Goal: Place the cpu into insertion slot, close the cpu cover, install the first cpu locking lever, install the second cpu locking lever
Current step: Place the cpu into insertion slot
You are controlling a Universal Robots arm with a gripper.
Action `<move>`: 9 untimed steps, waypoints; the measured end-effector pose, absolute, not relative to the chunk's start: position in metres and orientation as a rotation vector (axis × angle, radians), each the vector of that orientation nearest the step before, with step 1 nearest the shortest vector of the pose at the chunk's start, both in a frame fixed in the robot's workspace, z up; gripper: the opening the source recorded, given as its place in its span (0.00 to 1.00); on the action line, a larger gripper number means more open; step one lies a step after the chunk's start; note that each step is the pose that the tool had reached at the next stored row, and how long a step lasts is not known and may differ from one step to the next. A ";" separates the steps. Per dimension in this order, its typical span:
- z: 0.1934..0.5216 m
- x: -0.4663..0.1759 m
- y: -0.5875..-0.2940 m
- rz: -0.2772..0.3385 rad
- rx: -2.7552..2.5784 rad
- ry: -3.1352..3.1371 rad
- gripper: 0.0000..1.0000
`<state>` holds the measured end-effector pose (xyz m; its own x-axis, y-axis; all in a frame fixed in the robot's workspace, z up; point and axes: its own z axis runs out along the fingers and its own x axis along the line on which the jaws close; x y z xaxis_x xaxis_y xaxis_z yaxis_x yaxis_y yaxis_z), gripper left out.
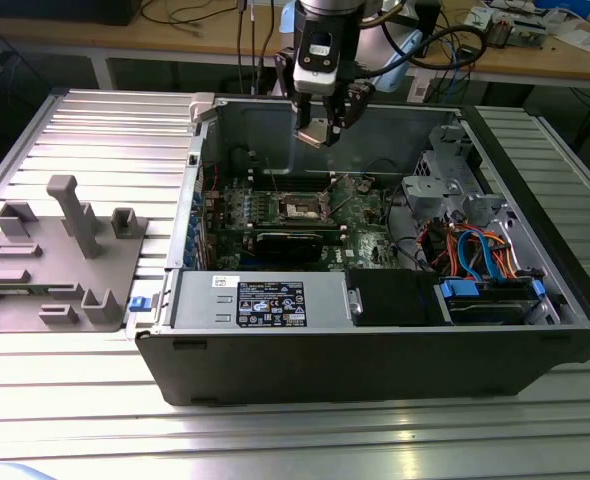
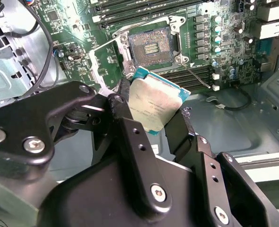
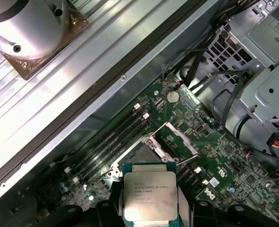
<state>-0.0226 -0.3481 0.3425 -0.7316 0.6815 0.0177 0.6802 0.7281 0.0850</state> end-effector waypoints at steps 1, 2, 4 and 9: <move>0.342 -0.023 -0.348 0.134 1.151 2.904 0.54; 0.342 -0.023 -0.348 0.134 1.160 2.900 0.54; 0.342 -0.023 -0.348 0.134 1.177 2.893 0.54; 0.342 -0.023 -0.348 0.133 1.203 2.881 0.54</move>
<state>-0.0226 -0.3480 0.3424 -0.7037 0.7103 0.0177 0.7089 0.7002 0.0850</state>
